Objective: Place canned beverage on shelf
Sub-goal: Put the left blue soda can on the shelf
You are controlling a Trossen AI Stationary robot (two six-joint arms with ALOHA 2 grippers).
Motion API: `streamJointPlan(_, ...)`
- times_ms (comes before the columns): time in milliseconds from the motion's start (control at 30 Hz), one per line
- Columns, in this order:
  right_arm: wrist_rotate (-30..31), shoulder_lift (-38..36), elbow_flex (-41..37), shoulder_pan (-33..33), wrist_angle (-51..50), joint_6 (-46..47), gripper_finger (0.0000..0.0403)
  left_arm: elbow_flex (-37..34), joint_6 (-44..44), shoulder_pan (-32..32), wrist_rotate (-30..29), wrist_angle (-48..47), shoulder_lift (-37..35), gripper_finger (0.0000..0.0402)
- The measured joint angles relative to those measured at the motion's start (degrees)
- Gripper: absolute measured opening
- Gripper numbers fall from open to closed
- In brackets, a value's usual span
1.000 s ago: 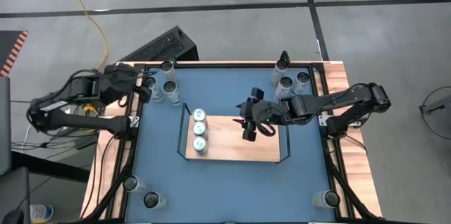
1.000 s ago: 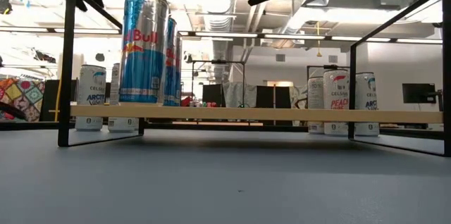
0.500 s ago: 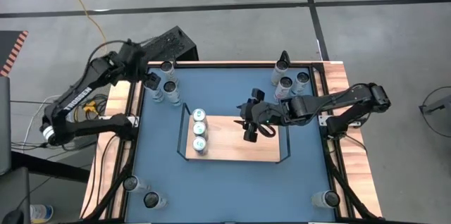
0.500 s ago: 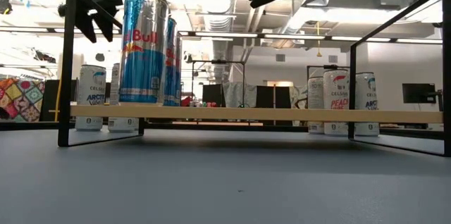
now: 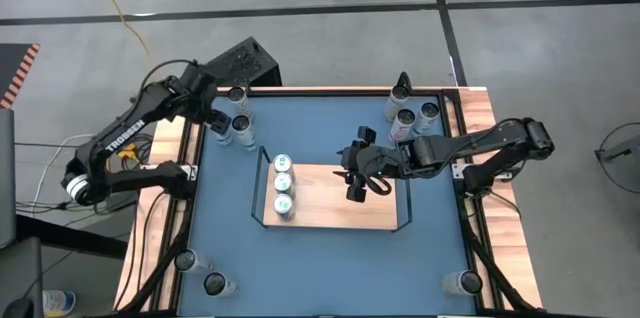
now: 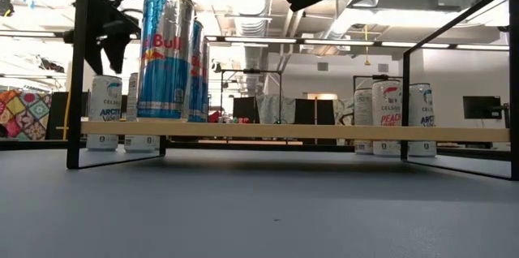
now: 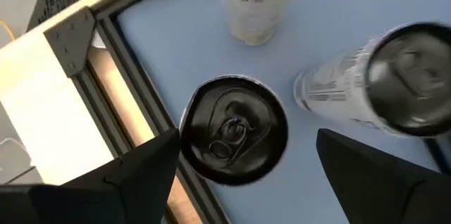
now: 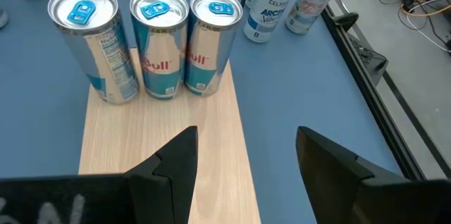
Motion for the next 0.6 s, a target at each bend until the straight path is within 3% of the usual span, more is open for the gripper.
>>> streamJointPlan(267, 0.0, 0.0, 0.0, 0.0, -0.1, 0.2, 0.0219, -3.9, 0.5, 0.0, -0.4, 4.8, -0.2, 0.032)
streamJointPlan(600, -0.1, 0.0, 0.0, 0.0, -2.0, 1.6, 0.0219, -4.1, 1.2, 0.0, 0.6, 3.5, -1.9, 0.032)
